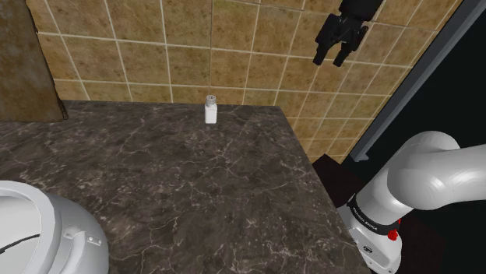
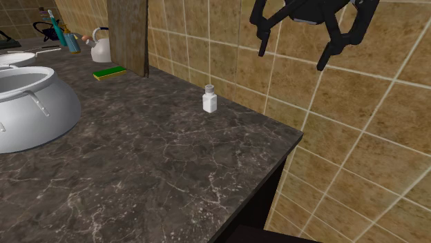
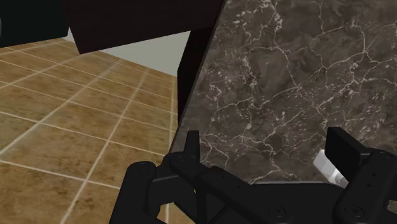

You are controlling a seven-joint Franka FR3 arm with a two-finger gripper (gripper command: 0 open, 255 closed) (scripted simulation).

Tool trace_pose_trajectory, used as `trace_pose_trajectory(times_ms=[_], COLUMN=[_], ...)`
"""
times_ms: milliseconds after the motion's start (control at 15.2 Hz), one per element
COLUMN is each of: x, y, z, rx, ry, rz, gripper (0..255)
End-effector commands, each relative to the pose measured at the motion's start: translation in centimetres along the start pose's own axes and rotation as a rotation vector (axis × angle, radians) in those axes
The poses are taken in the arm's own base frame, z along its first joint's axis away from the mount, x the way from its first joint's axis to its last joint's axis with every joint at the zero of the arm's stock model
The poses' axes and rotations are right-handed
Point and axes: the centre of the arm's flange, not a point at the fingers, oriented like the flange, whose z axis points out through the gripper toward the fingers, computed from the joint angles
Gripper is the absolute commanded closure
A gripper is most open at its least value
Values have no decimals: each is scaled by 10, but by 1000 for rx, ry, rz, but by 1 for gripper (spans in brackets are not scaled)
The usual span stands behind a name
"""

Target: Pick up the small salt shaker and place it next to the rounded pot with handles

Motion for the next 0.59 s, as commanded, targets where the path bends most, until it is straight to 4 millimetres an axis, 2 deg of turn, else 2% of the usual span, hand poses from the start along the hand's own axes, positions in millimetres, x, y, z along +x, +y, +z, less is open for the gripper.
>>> trace_pose_trajectory(times_ms=[0, 528], x=[0, 53], y=[0, -74], z=[0, 57], rx=[0, -43], ry=[0, 32], rz=[0, -43], gripper=[0, 0])
